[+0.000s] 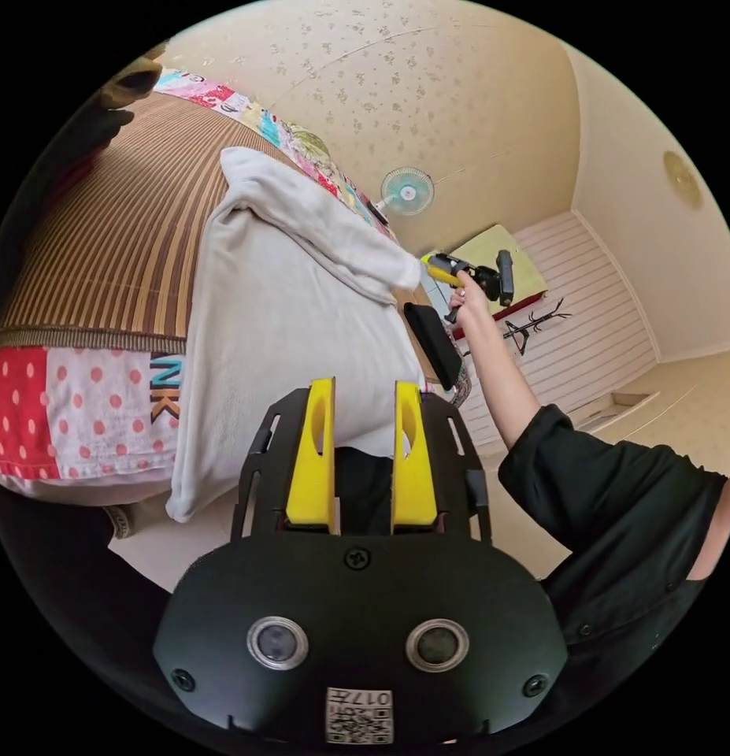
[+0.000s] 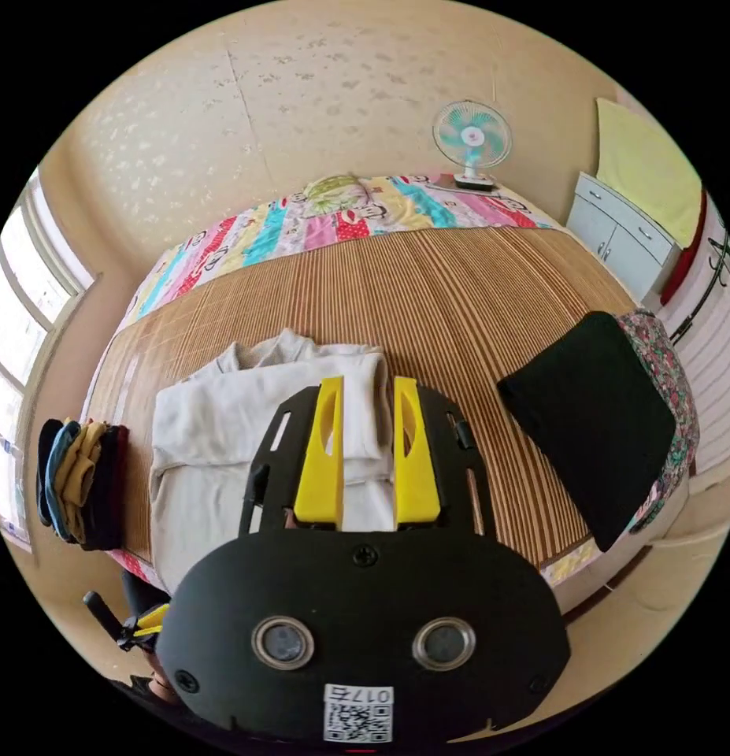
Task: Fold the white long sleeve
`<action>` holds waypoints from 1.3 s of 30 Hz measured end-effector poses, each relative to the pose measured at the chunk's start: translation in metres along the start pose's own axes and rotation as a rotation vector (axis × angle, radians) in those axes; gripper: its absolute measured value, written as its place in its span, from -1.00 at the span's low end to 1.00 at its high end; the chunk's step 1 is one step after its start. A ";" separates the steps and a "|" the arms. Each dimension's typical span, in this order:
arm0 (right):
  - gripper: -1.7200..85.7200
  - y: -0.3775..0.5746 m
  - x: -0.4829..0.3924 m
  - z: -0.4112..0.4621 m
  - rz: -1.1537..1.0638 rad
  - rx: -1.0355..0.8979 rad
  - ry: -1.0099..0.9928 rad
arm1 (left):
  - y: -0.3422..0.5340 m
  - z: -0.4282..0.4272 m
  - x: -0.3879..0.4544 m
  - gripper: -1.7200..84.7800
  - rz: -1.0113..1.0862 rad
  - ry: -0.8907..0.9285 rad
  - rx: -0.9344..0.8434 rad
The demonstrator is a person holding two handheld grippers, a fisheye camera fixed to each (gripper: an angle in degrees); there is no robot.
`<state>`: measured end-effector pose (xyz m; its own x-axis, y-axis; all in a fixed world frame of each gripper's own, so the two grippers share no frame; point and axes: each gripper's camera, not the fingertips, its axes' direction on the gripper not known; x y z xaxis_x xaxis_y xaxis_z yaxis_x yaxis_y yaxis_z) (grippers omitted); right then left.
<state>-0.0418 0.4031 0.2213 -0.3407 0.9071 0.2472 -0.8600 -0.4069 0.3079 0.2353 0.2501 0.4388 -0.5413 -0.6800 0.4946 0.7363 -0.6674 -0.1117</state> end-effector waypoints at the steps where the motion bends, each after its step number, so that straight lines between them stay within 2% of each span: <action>1: -0.75 0.008 0.005 -0.001 -0.002 0.003 -0.033 | -0.004 -0.002 0.003 -0.70 0.011 -0.031 0.012; 3: -0.75 0.052 0.012 -0.012 -0.029 0.019 -0.113 | -0.011 -0.007 0.010 -0.70 0.028 -0.112 0.036; 6: -0.74 0.111 0.005 -0.018 -0.071 -0.025 -0.127 | -0.031 -0.004 0.019 -0.70 0.048 -0.278 0.053; 11: -0.75 0.170 -0.017 0.022 -0.140 -0.160 0.026 | -0.092 0.079 0.006 -0.74 0.048 -0.522 -0.128; 13: -0.76 0.166 -0.028 0.027 -0.181 -0.106 0.083 | -0.120 0.109 0.002 -0.81 0.083 -0.598 -0.190; 16: -0.76 0.126 -0.038 0.044 -0.177 -0.184 0.100 | -0.166 0.147 0.002 -0.85 0.121 -0.635 -0.236; 21: -0.76 0.039 -0.061 0.093 -0.250 -0.169 0.145 | -0.245 0.204 -0.004 -0.86 0.236 -0.825 -0.209; 23: -0.76 0.007 -0.067 0.110 -0.268 -0.160 0.158 | -0.292 0.204 -0.024 -0.85 0.171 -0.794 -0.220; 27: -0.76 -0.036 -0.059 0.104 -0.203 -0.229 0.084 | -0.300 0.145 -0.033 -0.82 0.117 -0.682 -0.127; 29: -0.76 -0.024 -0.056 0.071 -0.236 -0.132 0.001 | -0.258 0.089 -0.024 -0.77 0.129 -0.613 -0.029; 32: -0.75 0.027 -0.031 0.021 -0.234 -0.028 -0.023 | -0.184 0.040 -0.021 -0.73 0.091 -0.487 -0.015; 35: -0.74 0.089 0.018 -0.009 -0.135 0.006 -0.056 | -0.101 0.016 -0.032 -0.71 -0.021 -0.378 0.006; 39: -0.70 0.157 0.077 -0.025 0.001 0.016 -0.088 | -0.039 0.010 -0.044 -0.72 -0.131 -0.278 0.058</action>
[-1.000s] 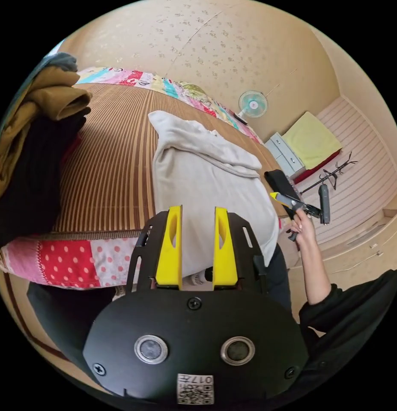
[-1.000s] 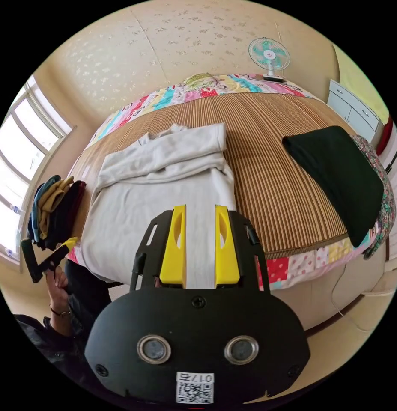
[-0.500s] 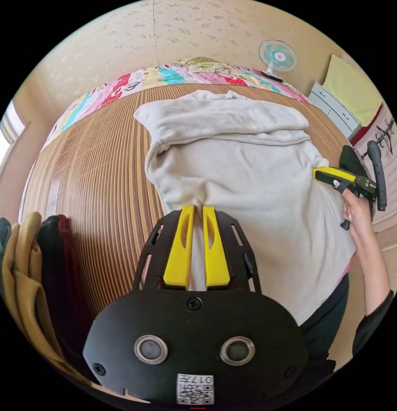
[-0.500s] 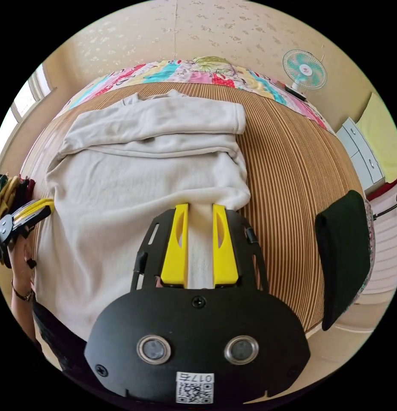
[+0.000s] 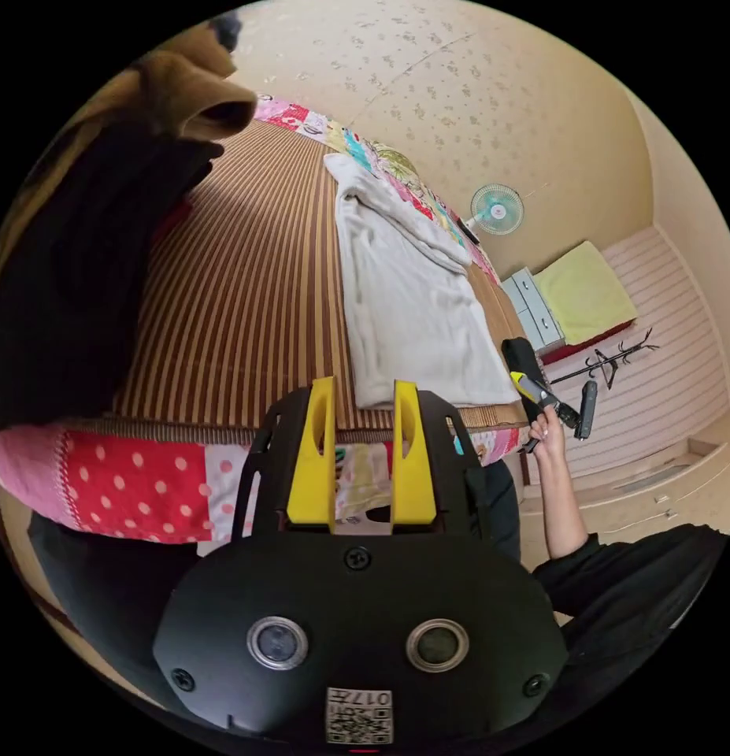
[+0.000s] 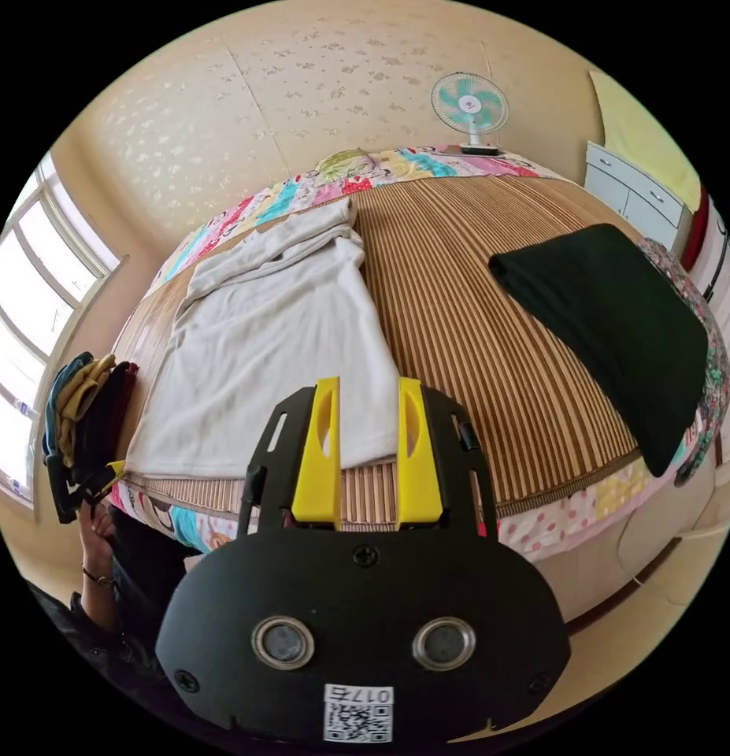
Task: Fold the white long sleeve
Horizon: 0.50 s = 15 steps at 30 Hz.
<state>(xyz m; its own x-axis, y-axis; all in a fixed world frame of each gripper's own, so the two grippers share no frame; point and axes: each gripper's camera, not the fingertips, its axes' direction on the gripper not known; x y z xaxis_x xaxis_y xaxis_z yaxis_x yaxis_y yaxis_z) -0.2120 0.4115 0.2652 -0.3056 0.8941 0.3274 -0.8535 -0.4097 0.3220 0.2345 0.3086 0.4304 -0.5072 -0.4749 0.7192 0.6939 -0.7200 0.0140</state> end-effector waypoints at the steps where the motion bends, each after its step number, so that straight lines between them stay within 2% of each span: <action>1: -0.70 0.006 0.005 -0.003 0.012 0.009 -0.009 | 0.006 -0.002 -0.003 -0.74 -0.031 0.026 0.013; 6: -0.67 0.027 0.028 -0.021 0.085 0.057 -0.066 | 0.003 -0.007 -0.008 -0.82 -0.074 0.030 -0.005; 10: -0.68 0.030 0.035 -0.019 0.101 0.046 -0.066 | 0.014 -0.043 -0.004 -0.84 -0.043 0.157 0.048; 11: -0.70 0.031 0.038 -0.010 0.124 -0.036 -0.025 | 0.021 -0.052 0.001 -0.84 -0.030 0.152 0.058; 15: -0.85 0.057 0.029 -0.027 0.070 -0.004 0.008 | 0.041 -0.073 0.014 -0.84 0.014 0.175 0.061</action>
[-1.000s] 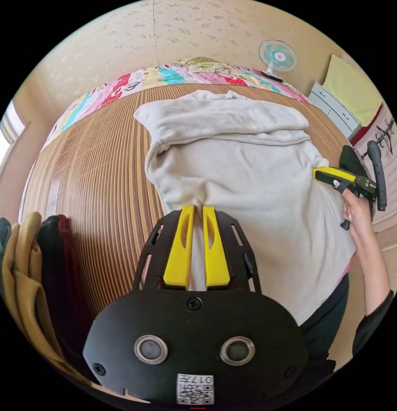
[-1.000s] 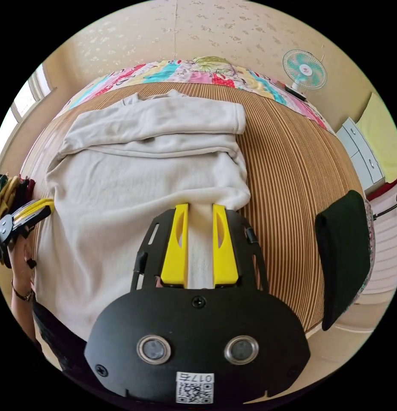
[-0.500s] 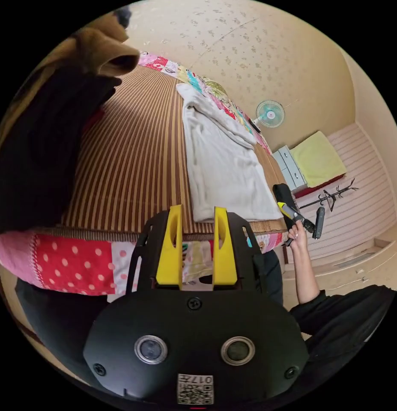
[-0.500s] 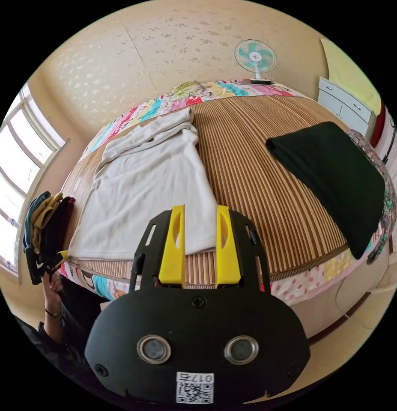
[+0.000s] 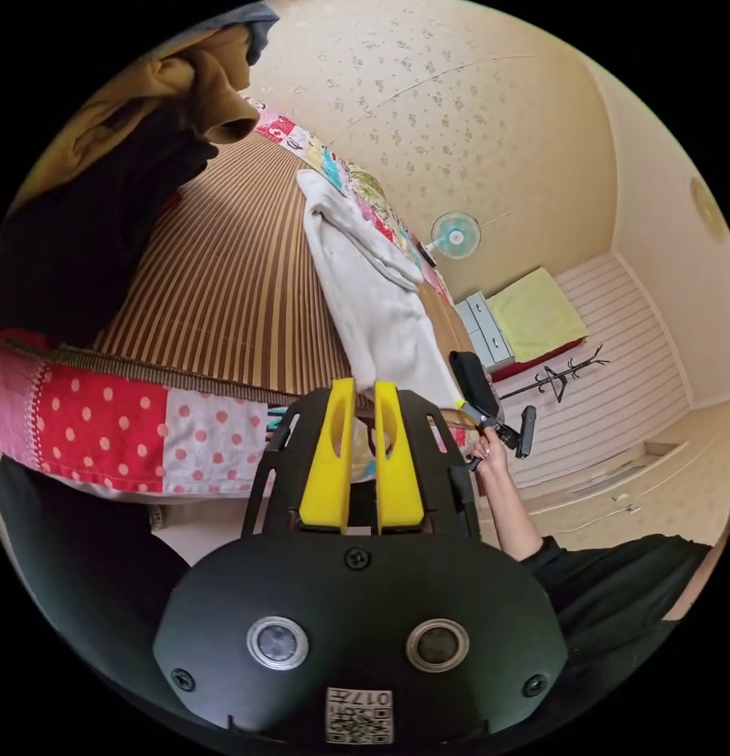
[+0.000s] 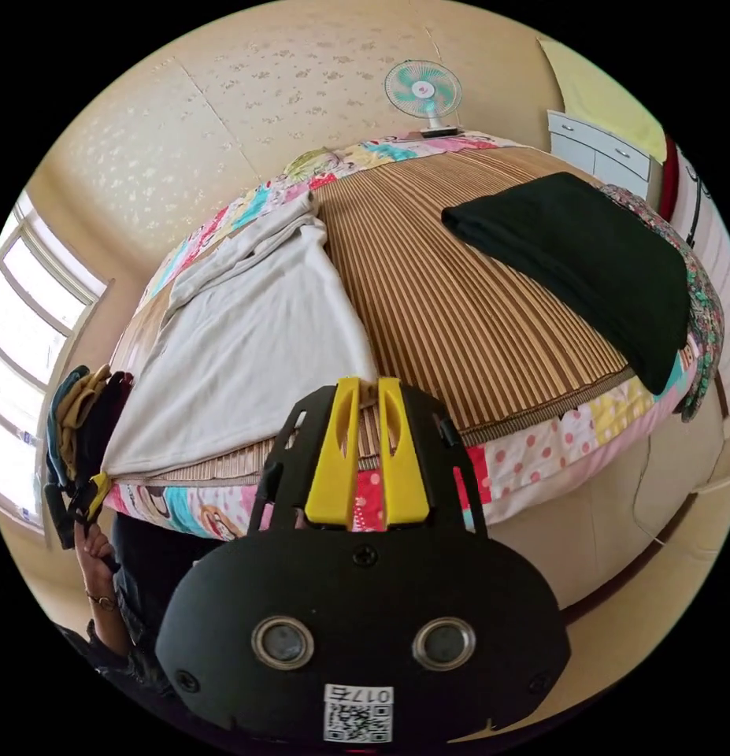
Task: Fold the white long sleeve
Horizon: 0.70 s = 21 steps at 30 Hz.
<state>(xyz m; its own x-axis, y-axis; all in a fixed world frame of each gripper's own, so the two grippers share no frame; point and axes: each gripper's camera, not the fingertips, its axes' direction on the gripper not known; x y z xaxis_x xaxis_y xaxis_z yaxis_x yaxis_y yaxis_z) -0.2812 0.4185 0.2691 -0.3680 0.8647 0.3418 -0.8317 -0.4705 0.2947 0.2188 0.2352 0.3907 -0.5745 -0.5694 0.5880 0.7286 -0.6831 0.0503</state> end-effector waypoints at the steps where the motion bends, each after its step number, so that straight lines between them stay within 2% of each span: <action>1: -0.86 0.004 0.001 -0.008 0.004 0.013 -0.018 | 0.005 -0.014 0.004 -0.85 0.009 0.034 0.019; 6: -0.89 0.041 0.015 -0.116 -0.009 0.235 -0.448 | 0.015 -0.100 0.031 -0.85 0.091 0.197 0.133; 11: -0.90 0.079 0.007 -0.212 -0.100 0.454 -0.618 | 0.021 -0.195 0.075 -0.85 0.223 0.323 0.259; 14: -0.90 0.088 0.014 -0.225 0.014 0.525 -0.586 | 0.015 -0.195 0.082 -0.84 0.242 0.295 0.273; 16: -0.90 0.078 0.015 -0.206 0.073 0.483 -0.518 | 0.006 -0.172 0.075 -0.84 0.191 0.225 0.248; 18: -0.90 0.050 0.011 -0.167 0.162 0.349 -0.414 | -0.010 -0.144 0.061 -0.84 0.118 0.186 0.228; 21: -0.89 0.001 -0.007 -0.128 0.130 0.321 -0.382 | -0.057 -0.110 0.040 -0.84 0.047 0.180 0.241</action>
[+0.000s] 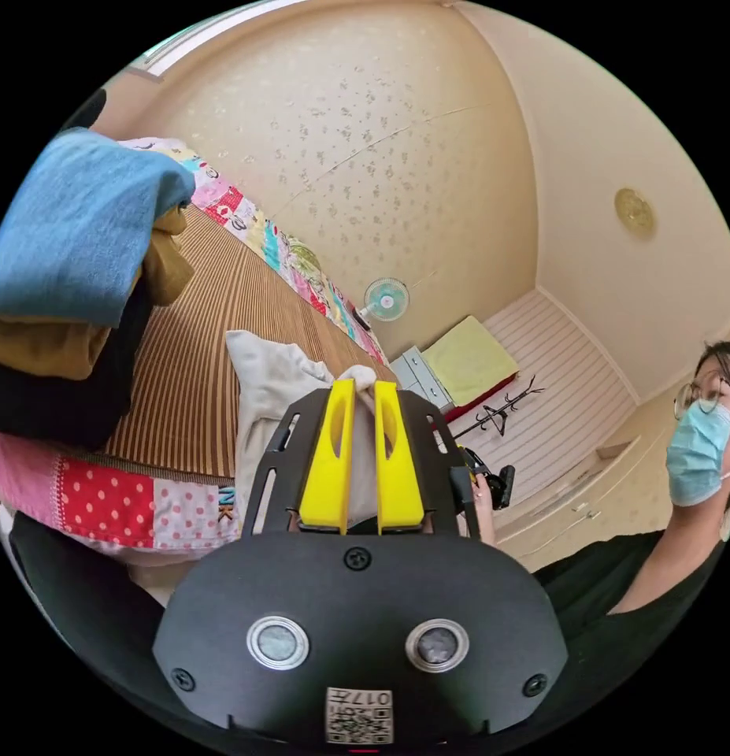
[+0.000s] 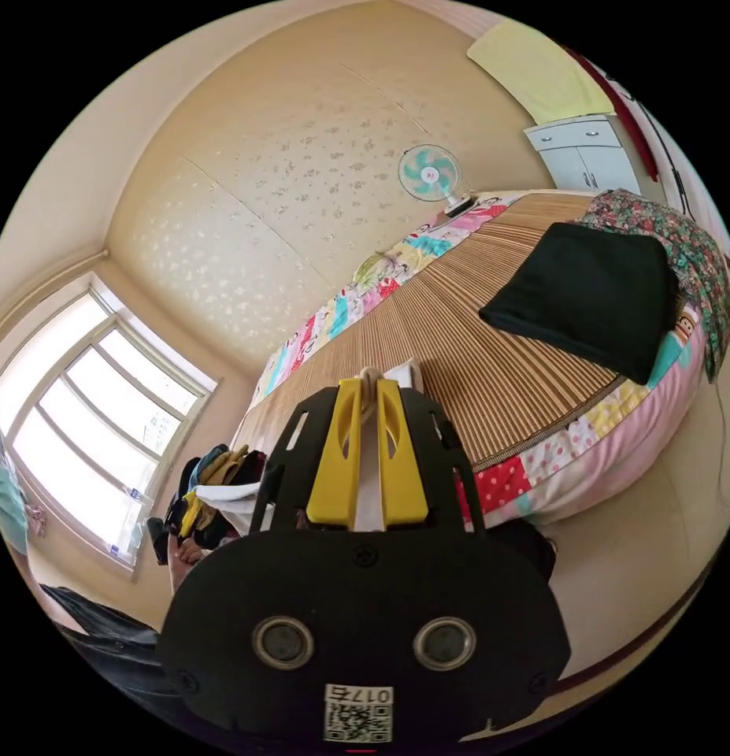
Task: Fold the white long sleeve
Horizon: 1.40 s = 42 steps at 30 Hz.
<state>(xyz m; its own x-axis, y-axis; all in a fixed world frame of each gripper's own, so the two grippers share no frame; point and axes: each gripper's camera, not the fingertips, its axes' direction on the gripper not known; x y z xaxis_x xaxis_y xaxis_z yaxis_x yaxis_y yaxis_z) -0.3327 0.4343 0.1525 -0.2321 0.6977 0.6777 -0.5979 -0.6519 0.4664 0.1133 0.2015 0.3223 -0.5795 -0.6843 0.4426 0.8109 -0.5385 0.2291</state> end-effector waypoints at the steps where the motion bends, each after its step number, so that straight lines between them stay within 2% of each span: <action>1: -0.89 -0.009 -0.002 0.012 -0.004 -0.003 0.000 | -0.022 0.016 -0.011 -0.84 -0.037 -0.037 0.003; 4: -0.88 -0.061 -0.021 0.079 -0.053 -0.051 0.055 | -0.087 0.064 -0.025 -0.84 0.001 -0.134 0.009; 7: -0.86 -0.100 -0.044 0.165 -0.142 -0.077 0.252 | -0.136 0.127 -0.037 -0.81 0.180 -0.314 -0.028; 8: -0.84 -0.111 -0.050 0.199 -0.175 -0.108 0.318 | -0.143 0.147 -0.047 -0.79 0.182 -0.406 -0.061; 10: -0.82 -0.120 -0.056 0.242 -0.202 -0.168 0.374 | -0.144 0.161 -0.065 -0.73 0.123 -0.475 -0.117; 12: -0.78 -0.113 -0.067 0.271 -0.232 -0.224 0.370 | -0.129 0.155 -0.075 -0.65 0.106 -0.417 -0.136; 15: -0.76 -0.079 -0.090 0.279 -0.338 -0.170 0.456 | -0.084 0.116 -0.088 -0.61 0.030 -0.343 -0.075; 17: -0.76 -0.056 -0.098 0.281 -0.353 -0.157 0.476 | -0.048 0.091 -0.105 -0.60 -0.099 -0.275 -0.079; 22: -0.72 -0.008 -0.128 0.298 -0.349 -0.247 0.195 | 0.006 0.088 -0.122 -0.57 -0.295 -0.140 -0.170; 24: -0.68 0.005 -0.161 0.325 -0.380 -0.376 0.015 | 0.015 0.091 -0.124 -0.58 -0.327 -0.156 -0.172; 28: -0.62 0.016 -0.231 0.383 -0.498 -0.647 -0.146 | 0.022 0.099 -0.132 -0.69 -0.412 -0.104 -0.167; 30: -0.58 0.025 -0.277 0.425 -0.608 -0.800 -0.131 | 0.019 0.101 -0.121 -0.74 -0.378 -0.078 -0.145; 32: -0.56 0.028 -0.302 0.452 -0.652 -0.872 -0.127 | 0.011 0.103 -0.087 -0.78 -0.274 -0.118 -0.117; 34: -0.52 0.029 -0.321 0.483 -0.653 -1.023 -0.137 | 0.005 0.109 -0.058 -0.78 -0.175 -0.163 -0.113; 37: -0.47 0.037 -0.350 0.520 -0.744 -1.158 -0.009 | 0.001 0.127 -0.019 -0.78 -0.068 -0.215 -0.126; 42: -0.51 0.078 -0.377 0.560 -1.017 -1.323 0.396 | 0.008 0.154 0.023 -0.79 0.037 -0.278 -0.141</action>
<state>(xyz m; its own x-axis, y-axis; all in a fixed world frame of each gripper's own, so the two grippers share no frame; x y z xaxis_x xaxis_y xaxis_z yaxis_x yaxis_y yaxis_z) 0.1380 -0.0461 0.2518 0.5740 0.8026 0.1626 -0.7455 0.5943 -0.3016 0.1191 0.2574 0.4675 -0.4898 -0.5542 0.6730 0.8003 -0.5920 0.0949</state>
